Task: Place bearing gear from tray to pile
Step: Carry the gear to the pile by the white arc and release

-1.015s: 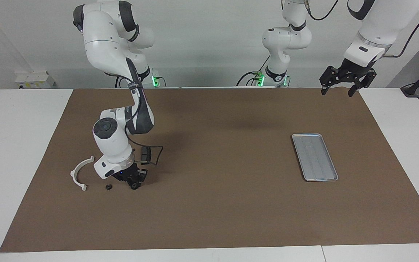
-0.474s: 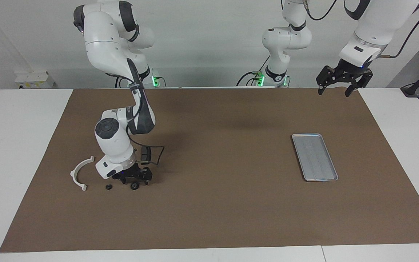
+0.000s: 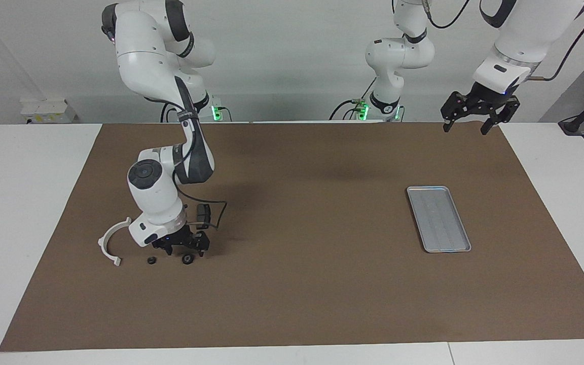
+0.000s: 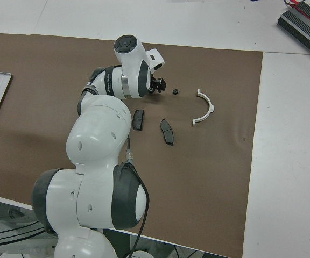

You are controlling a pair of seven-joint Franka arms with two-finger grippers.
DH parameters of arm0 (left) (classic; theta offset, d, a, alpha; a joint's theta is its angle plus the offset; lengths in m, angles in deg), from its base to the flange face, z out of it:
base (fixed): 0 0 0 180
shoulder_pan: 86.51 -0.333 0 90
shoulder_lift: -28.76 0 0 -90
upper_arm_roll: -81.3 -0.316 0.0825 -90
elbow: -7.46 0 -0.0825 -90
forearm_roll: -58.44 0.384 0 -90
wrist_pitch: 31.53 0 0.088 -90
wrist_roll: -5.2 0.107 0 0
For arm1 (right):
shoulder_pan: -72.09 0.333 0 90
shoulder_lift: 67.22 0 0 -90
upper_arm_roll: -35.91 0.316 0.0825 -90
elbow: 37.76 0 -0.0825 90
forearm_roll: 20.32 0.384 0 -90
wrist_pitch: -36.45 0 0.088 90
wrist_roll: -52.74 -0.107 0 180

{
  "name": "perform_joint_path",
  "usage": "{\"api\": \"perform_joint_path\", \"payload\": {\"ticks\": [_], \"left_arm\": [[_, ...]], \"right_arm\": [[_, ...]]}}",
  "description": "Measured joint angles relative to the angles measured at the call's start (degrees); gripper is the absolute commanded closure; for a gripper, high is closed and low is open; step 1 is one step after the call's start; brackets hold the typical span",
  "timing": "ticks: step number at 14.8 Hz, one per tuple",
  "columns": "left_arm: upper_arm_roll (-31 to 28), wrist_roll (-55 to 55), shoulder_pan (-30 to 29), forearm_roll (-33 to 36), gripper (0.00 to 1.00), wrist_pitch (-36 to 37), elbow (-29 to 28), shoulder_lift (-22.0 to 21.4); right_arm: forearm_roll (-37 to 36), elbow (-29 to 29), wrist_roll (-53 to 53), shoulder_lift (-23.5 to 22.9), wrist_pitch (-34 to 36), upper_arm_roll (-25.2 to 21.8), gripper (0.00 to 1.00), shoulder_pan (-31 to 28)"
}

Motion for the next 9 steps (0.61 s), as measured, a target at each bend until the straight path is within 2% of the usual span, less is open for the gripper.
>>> {"api": "perform_joint_path", "payload": {"ticks": [9], "left_arm": [[-0.01,0.0,0.0,0.0,0.0,0.02,0.0,0.0]], "right_arm": [[-0.01,-0.03,0.03,3.21,4.59,-0.06,0.0,-1.92]]}}
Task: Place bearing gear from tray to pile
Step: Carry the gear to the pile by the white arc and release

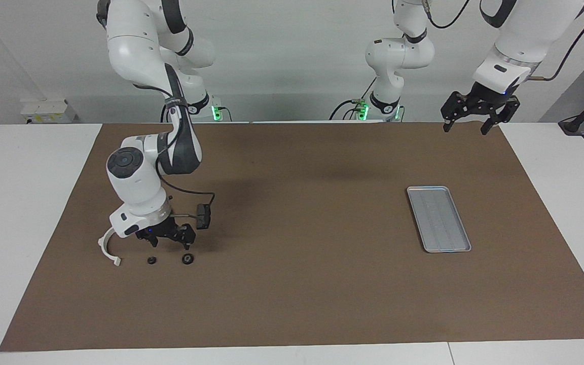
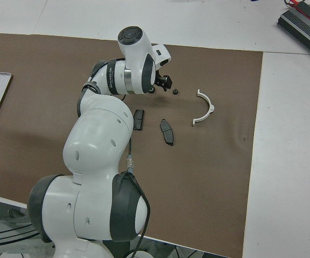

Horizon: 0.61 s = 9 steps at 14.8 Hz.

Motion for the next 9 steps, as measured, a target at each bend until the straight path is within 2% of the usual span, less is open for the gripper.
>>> {"api": "perform_joint_path", "payload": {"ticks": [9], "left_arm": [[0.0,0.0,0.0,0.0,0.0,0.02,0.0,0.0]], "right_arm": [[0.0,-0.09,0.0,0.1,0.03,-0.16,0.0,-0.7]]}}
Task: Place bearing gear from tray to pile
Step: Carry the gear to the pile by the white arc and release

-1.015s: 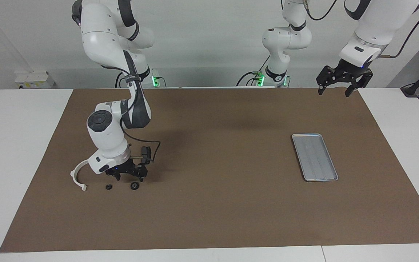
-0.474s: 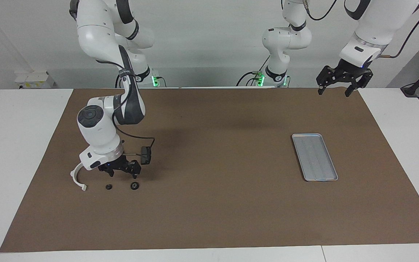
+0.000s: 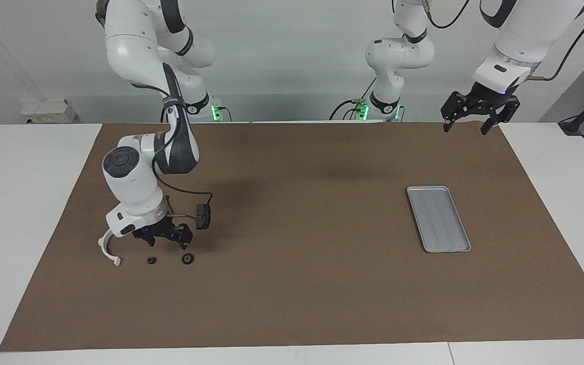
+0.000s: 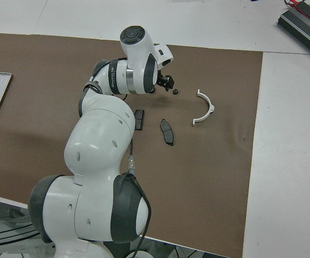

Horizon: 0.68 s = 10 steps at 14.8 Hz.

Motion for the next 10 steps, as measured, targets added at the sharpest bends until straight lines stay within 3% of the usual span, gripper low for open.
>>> {"api": "perform_joint_path", "payload": {"ticks": [10], "left_arm": [[0.0,0.0,0.0,0.0,0.0,0.01,0.0,0.0]], "right_arm": [[0.0,-0.2,0.07,1.38,0.07,0.0,0.0,-0.82]]}}
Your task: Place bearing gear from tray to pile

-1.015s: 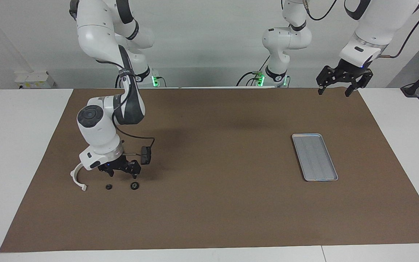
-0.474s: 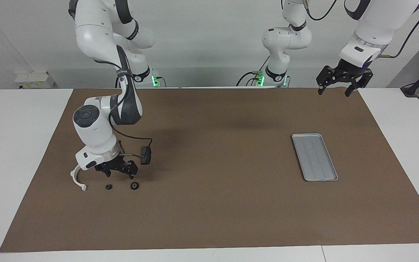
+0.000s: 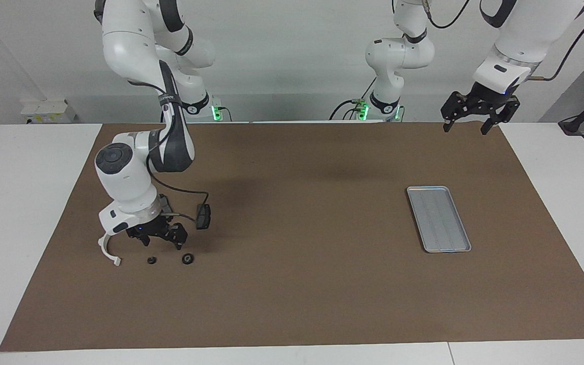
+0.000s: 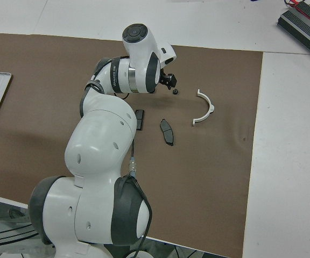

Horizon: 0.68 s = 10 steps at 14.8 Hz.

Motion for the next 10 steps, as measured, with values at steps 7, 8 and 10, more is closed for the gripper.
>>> {"api": "perform_joint_path", "payload": {"ticks": [7,8,10], "left_arm": [[0.0,0.0,0.0,0.0,0.0,0.0,0.0,0.0],[0.0,0.0,0.0,0.0,0.0,0.01,0.0,0.0],[0.0,0.0,0.0,0.0,0.0,0.01,0.0,0.0]], "right_arm": [[0.02,-0.64,9.06,13.45,18.0,-0.01,0.0,-1.02],[0.15,-0.66,10.48,16.31,21.43,-0.01,0.0,-1.07],[1.62,-0.64,12.25,21.67,27.8,0.05,0.0,-1.07]]}}
